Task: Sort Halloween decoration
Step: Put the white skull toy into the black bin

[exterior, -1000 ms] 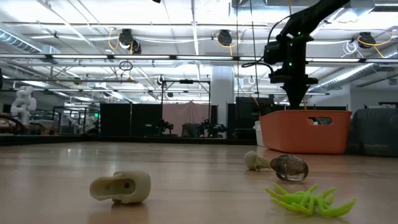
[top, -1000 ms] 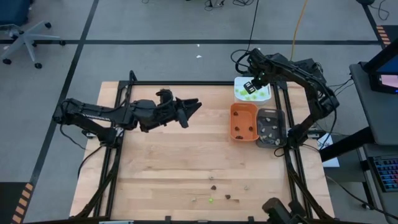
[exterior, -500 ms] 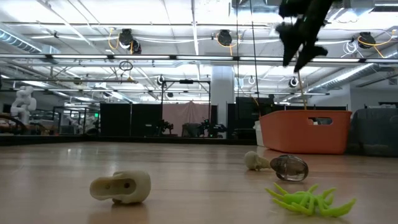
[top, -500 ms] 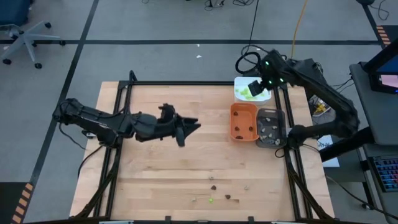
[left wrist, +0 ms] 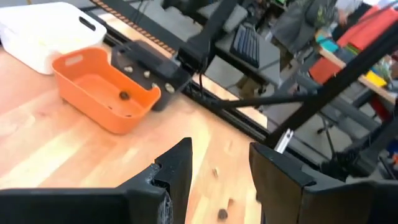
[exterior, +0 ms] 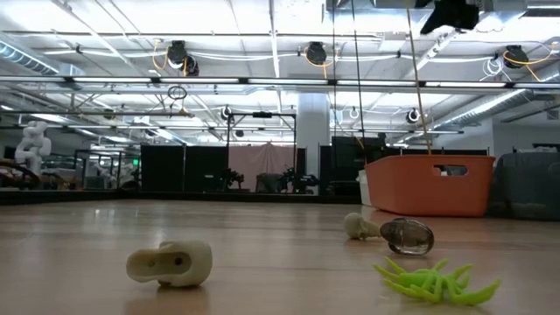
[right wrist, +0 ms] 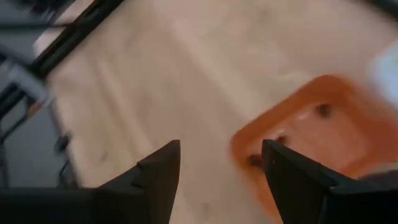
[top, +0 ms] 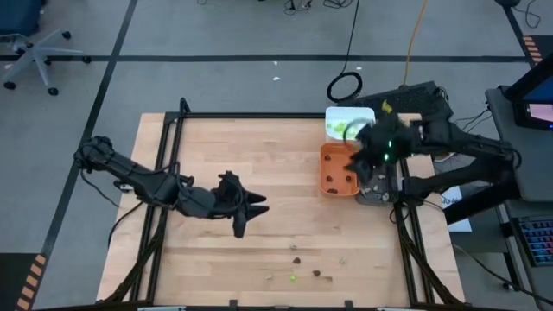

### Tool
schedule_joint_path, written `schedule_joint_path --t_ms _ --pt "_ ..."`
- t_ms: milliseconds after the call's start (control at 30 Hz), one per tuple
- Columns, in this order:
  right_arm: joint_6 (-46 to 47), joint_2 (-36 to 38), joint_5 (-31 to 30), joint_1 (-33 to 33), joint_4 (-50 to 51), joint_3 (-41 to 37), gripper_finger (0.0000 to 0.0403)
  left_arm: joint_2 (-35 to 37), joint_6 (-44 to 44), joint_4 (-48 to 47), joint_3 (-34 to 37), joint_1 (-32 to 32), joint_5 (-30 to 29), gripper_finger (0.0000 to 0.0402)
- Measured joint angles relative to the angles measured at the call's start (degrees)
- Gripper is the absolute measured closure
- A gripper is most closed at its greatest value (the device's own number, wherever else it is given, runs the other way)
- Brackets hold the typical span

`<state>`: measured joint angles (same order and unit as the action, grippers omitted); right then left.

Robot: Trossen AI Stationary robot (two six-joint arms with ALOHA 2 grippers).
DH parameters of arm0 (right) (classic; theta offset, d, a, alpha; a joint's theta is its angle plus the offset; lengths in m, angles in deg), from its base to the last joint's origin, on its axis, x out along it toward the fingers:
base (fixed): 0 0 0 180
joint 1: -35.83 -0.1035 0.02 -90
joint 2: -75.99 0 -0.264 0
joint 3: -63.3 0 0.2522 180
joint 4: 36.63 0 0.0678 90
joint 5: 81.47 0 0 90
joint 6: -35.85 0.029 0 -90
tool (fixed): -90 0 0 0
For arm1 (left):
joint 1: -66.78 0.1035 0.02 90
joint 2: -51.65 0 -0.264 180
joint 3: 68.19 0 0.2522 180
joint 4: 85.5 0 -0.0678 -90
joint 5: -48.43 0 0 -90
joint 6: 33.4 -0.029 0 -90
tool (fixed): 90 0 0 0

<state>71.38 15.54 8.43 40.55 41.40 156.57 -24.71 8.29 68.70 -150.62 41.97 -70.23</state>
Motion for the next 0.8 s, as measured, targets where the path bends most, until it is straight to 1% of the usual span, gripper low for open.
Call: schedule_joint_path --t_ms 133,233,367,433,567,800 --pt "2.74 -2.62 -0.21 -11.42 -0.72 0.0 0.0193 -0.02 0.05 -1.51 0.01 -2.07 -0.02 0.0238" --pt "5.86 -5.17 -2.67 -18.94 -0.54 0.0 0.0193 -0.02 0.1 -1.72 0.0 -3.53 -0.07 0.0238" --pt "10.34 -9.07 -4.76 -27.42 -0.17 0.0 0.0193 -0.02 3.73 -4.7 0.0 -5.03 -0.39 0.0238" --pt "11.83 -11.31 -4.89 -30.96 -0.13 0.0 0.0193 -0.02 5.59 -6.8 0.0 -5.64 -0.56 0.0238" --pt "13.67 -16.48 -4.31 -37.03 0.81 0.0 0.0193 -0.02 6.04 -9.61 0.0 -6.96 -0.61 0.0238" --pt "14.08 -26.2 -4.24 -44.33 0.31 0.0 0.0193 -0.02 6.08 -11.29 0.0 -7.57 -0.59 0.0238"
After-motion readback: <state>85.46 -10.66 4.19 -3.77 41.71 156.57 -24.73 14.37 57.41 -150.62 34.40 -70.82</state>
